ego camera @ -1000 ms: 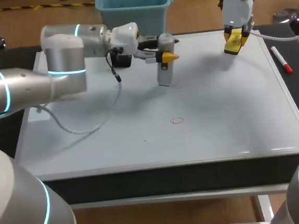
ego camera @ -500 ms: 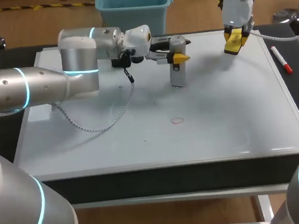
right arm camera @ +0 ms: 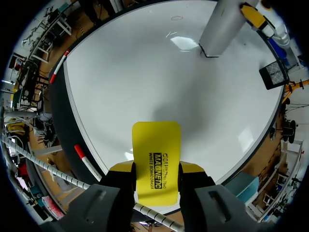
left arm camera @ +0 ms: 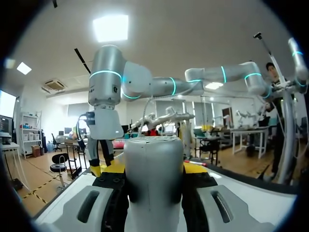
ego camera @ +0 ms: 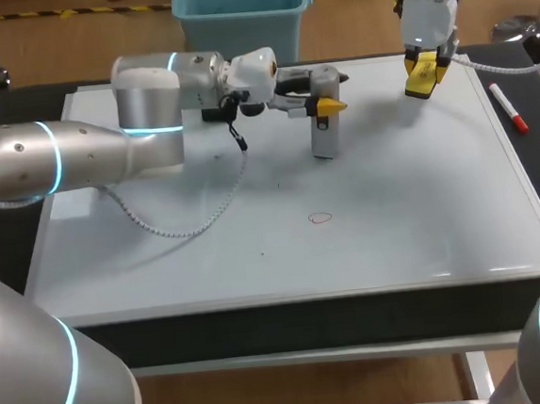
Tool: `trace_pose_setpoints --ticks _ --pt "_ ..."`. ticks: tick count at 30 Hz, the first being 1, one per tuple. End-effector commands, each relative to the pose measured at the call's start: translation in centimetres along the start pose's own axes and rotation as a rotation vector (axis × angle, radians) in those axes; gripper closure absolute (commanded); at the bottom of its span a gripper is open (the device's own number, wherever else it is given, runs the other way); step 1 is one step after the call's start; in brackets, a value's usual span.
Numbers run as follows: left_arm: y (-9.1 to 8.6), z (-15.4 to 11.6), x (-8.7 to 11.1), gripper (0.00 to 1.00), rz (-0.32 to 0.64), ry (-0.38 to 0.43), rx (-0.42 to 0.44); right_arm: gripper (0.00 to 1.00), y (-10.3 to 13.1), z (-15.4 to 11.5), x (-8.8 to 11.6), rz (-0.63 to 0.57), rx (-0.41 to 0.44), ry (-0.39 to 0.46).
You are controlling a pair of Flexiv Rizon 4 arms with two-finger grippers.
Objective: Pick up the inspection probe, press it on each red-marked spot on the whiteboard one by one, put down the probe, pick up the eraser, and wipe off all the red marks.
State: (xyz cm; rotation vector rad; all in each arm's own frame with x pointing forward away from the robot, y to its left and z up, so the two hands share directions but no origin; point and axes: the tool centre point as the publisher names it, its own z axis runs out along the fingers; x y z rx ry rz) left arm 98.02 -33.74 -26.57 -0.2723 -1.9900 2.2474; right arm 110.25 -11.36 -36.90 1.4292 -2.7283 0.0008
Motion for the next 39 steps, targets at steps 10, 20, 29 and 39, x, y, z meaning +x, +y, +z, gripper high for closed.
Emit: trace_pose_setpoints --ticks 10,20,29,39 --pt "0.58 0.11 -0.52 1.00 -0.015 0.007 -0.004 1.00 -0.11 -0.11 -0.01 -0.002 0.000 0.004" --pt "0.61 0.23 -0.45 1.00 -0.015 0.015 -0.006 1.00 -0.11 -0.11 -0.01 -0.002 0.000 0.004" --pt "0.66 0.17 -0.40 1.00 -0.014 0.014 -0.004 1.00 -0.11 -0.11 -0.01 -0.002 0.000 0.004" --pt "-0.14 -0.19 -0.05 1.00 -0.002 0.016 -0.012 1.00 -0.11 -0.11 -0.01 -0.002 0.000 0.004"
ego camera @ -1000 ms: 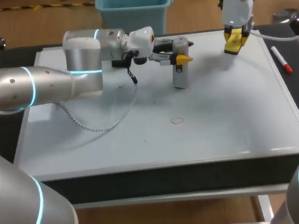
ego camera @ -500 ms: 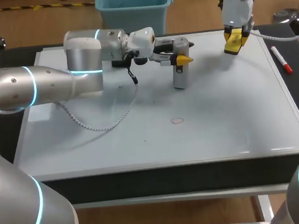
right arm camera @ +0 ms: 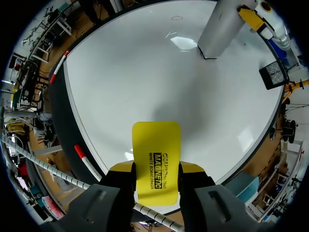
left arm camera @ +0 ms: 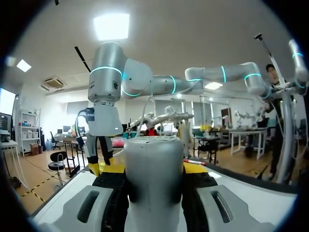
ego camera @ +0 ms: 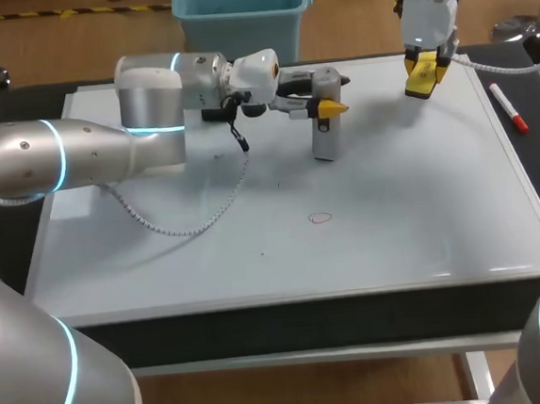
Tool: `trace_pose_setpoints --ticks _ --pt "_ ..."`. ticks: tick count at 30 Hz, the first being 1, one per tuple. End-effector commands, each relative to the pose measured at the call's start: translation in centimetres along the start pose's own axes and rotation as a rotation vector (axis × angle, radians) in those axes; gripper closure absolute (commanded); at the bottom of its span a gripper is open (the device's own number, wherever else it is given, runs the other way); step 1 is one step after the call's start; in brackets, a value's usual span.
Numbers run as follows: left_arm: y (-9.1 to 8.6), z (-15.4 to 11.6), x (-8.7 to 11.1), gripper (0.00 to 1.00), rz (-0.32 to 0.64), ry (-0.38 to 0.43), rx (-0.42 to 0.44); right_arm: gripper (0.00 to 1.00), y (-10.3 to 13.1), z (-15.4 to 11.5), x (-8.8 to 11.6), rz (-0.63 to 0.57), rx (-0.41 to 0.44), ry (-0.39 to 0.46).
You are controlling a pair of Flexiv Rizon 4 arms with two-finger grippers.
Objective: Pick up the inspection probe, press it on each red-marked spot on the whiteboard one by one, put down the probe, pick up the eraser, and wipe off all the red marks.
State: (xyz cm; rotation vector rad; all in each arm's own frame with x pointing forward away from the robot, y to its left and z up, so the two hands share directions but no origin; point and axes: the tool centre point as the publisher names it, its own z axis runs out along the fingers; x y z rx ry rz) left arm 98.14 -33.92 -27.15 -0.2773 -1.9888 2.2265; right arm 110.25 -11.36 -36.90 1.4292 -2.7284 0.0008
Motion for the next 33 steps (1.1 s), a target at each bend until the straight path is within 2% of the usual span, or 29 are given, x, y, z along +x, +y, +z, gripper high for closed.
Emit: trace_pose_setpoints --ticks 1,8,17,23,33 --pt "-1.2 -0.4 0.3 1.00 0.010 0.001 -0.007 1.00 -0.1 -0.1 0.0 -0.002 0.000 0.004" --pt "-4.1 -3.6 0.9 1.00 0.042 -0.049 -0.007 1.00 -0.1 -0.1 0.0 -0.002 0.000 0.004" --pt "-5.3 -9.4 1.3 1.00 0.054 -0.155 0.006 1.00 -0.1 -0.1 0.0 -0.002 0.000 0.004" --pt "-5.5 -13.3 1.1 1.00 0.040 -0.240 0.010 1.00 -0.1 -0.1 0.0 -0.002 0.000 0.004" --pt "-6.1 -19.4 1.1 1.00 0.018 -0.351 -0.024 1.00 -0.1 -0.1 0.0 -0.002 0.000 0.004"
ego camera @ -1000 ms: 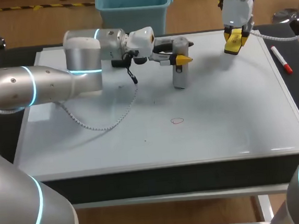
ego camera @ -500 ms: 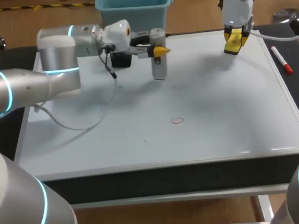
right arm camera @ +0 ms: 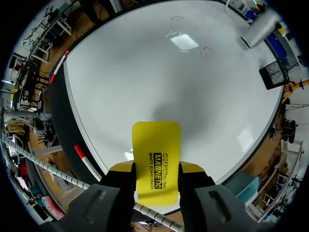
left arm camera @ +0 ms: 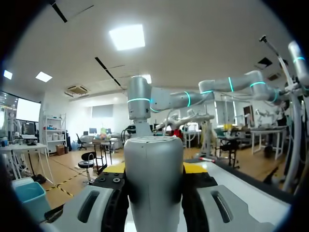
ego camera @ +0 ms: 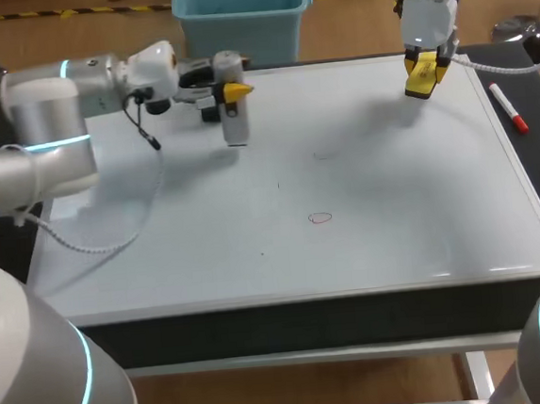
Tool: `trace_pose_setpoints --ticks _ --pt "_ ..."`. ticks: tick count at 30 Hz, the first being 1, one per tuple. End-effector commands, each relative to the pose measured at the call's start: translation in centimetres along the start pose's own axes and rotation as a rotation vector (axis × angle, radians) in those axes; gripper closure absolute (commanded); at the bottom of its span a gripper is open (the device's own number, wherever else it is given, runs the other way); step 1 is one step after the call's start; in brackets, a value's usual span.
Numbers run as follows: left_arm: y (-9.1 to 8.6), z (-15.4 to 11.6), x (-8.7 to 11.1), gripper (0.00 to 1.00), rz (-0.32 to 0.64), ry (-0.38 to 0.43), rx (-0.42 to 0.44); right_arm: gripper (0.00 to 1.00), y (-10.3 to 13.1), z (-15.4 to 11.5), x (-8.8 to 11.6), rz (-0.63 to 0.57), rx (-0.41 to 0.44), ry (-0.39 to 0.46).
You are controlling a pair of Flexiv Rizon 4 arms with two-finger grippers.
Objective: Pick up the inspection probe, press it on each red-marked spot on the whiteboard one by one, put down the probe, pick up the eraser, and wipe off all the red marks.
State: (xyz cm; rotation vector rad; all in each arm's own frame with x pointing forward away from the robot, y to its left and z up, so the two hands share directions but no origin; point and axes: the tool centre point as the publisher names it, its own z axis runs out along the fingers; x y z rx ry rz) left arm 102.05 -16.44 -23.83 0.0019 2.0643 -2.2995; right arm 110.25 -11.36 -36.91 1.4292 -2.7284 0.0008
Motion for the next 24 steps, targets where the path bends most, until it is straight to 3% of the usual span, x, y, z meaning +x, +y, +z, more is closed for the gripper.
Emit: trace_pose_setpoints --ticks 1,10,24 --pt "-0.8 -2.8 0.3 1.00 -0.005 -0.093 -0.015 1.00 -0.1 -0.1 0.0 -0.002 0.000 0.004" --pt "-0.2 -5.9 -0.5 1.00 -0.046 -0.129 -0.043 1.00 -0.1 -0.1 0.0 -0.002 0.000 0.004" --pt "-0.2 -5.9 -0.5 1.00 -0.046 -0.129 -0.043 1.00 0.4 -0.4 -0.4 -0.013 -0.001 -0.004"
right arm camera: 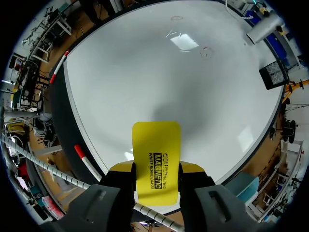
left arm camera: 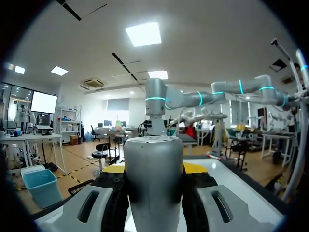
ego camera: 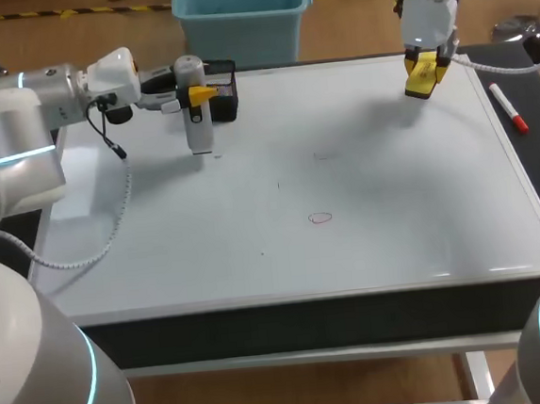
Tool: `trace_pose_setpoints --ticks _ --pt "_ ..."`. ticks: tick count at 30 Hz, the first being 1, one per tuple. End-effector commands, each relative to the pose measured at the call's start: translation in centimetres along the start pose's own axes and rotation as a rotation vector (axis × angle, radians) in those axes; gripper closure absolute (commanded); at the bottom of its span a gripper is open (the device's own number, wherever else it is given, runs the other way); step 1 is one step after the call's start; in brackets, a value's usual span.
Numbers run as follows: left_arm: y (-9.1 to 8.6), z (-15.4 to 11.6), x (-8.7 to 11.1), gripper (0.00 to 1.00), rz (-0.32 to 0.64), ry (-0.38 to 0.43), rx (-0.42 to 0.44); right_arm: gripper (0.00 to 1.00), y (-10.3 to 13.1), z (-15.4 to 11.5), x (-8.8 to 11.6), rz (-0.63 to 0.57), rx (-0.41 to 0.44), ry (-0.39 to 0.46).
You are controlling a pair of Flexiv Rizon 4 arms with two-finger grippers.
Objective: Pick up the inspection probe, press it on each red-marked spot on the whiteboard one by one, put down the probe, pick up the eraser, and wipe off all the red marks.
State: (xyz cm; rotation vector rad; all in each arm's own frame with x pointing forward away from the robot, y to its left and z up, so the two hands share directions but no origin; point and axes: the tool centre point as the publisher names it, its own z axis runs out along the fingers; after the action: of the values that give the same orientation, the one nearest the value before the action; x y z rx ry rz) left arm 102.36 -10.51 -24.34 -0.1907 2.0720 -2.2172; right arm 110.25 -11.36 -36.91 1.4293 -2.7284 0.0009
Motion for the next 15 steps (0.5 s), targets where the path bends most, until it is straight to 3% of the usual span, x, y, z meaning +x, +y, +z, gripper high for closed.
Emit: trace_pose_setpoints --ticks 1,6,15 --pt "-0.1 0.0 0.0 1.00 0.001 -0.002 0.001 1.00 1.1 -0.6 -0.9 -0.041 0.019 0.011" --pt "-0.1 0.0 0.0 1.00 0.001 -0.002 0.001 1.00 5.2 -1.2 -3.0 -0.121 0.066 0.016" --pt "-0.1 0.0 0.0 1.00 0.001 -0.002 0.001 1.00 13.7 0.3 -6.4 -0.264 0.104 0.029"
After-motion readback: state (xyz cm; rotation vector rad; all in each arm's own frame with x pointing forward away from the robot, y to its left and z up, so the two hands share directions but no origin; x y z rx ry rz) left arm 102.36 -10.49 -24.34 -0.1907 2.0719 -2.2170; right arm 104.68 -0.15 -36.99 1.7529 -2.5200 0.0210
